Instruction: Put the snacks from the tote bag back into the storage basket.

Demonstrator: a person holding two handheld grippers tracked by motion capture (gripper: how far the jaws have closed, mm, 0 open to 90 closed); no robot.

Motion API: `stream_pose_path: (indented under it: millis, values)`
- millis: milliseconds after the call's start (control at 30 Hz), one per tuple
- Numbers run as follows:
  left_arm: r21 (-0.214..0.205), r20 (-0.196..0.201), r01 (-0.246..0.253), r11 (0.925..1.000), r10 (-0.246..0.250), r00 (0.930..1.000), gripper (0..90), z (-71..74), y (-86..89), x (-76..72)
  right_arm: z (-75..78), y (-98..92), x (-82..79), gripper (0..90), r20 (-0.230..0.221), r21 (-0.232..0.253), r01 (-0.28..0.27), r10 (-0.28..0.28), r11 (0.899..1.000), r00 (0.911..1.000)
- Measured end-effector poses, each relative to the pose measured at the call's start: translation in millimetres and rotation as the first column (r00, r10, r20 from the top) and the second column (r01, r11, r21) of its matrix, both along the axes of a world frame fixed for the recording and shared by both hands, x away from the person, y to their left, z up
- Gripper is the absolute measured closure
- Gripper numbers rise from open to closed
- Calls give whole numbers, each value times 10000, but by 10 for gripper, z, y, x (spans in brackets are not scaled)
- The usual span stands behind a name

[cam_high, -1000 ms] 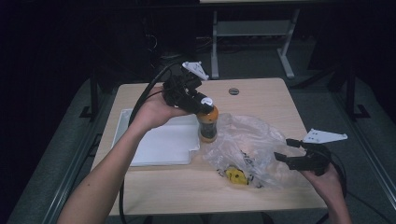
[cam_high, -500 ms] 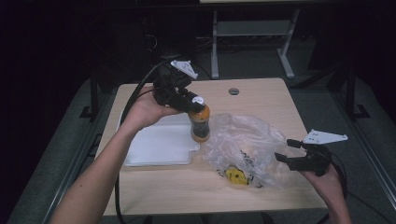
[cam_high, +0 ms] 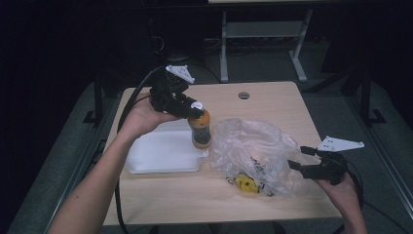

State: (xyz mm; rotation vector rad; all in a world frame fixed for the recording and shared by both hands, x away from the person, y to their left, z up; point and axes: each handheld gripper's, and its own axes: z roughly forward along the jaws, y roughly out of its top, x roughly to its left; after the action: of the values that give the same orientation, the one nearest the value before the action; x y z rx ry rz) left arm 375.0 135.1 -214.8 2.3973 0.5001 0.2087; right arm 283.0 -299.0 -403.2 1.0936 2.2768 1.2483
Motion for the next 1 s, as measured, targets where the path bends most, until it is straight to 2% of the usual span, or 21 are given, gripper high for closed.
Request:
stream_pose_path:
  millis: [400, 767, 1000]
  values:
    - [279, -126, -409, 9988, 413, 9991, 591, -94, 139, 32, -14, 1, -14, 250, 112, -82, -37, 38, 10000, 9999]
    - [189, -141, -642, 9978, 644, 9978, 591, -153, 231, 30, -13, 12, -41, 250, 204, -63, -75, 76, 10000, 9998]
    - [347, -220, -679, 9971, 687, 9974, 591, -213, 231, 48, -12, -4, -42, 248, 194, -26, -79, 79, 10000, 9998]
